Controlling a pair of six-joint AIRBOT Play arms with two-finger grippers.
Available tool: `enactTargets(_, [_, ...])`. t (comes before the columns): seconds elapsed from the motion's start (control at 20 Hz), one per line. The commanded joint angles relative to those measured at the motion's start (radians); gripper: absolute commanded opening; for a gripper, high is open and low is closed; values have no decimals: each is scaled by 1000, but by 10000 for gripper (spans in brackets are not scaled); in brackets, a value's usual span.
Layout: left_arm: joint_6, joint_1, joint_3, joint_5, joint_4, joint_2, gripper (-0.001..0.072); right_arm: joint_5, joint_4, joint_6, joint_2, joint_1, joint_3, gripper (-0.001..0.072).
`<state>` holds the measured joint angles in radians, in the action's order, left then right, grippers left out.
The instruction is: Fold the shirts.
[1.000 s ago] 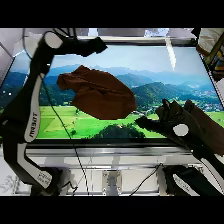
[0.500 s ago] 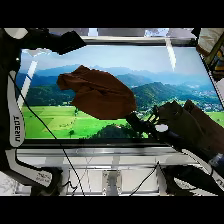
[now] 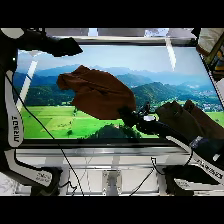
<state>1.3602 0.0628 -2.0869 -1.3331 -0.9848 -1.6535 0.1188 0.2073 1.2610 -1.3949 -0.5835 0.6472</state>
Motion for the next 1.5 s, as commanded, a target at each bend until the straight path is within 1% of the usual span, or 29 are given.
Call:
enactTargets(0.0, [-8,-1,0,-47,-82,1,700,11,14,2,-14,-6,11,544])
enactTargets(0.15, [-7,-1,0,-50,-119,1,700,55,12,1,-7,-9,11,542])
enactTargets(0.2, [-8,-1,1,-50,-120,1,700,51,2,-3,3,-15,11,507])
enactTargets(0.25, [-7,-1,1,-50,-120,1,700,37,-24,-3,19,-22,11,422])
enactTargets(0.3, [-7,-1,2,-50,-120,1,700,22,-60,-2,39,-22,11,388])
enactTargets(0.45, [-7,-1,14,-52,-118,1,700,8,-137,-2,91,-19,11,388])
enactTargets(0.6, [-6,-1,18,-58,-116,1,700,58,-144,5,92,-19,-23,389])
enactTargets(0.75, [-6,-1,18,-64,-116,1,699,75,-144,98,92,-19,-109,391])
enactTargets(0.85, [-7,-1,18,-64,-116,1,700,61,-144,128,92,-19,-147,394])
enactTargets(0.9, [-7,-1,18,-63,-116,1,700,40,-144,129,92,-19,-154,439])
enactTargets(0.95, [-7,-1,18,-62,-116,1,699,14,-143,130,92,-19,-153,568])
enactTargets(1.0, [-7,-1,18,-58,-116,1,700,-16,-119,132,92,-19,-153,589])
enactTargets(1.3, [-7,-1,18,-48,-116,1,700,-150,-2,132,86,-19,-153,580])
enactTargets(1.35, [-7,-1,18,-48,-116,1,700,-156,13,132,84,-19,-153,522])
enactTargets(1.4, [-7,-1,18,-48,-116,1,700,-158,19,132,81,-19,-153,483])
enactTargets(1.45, [-7,-1,18,-47,-116,1,700,-158,19,132,76,-19,-152,481])
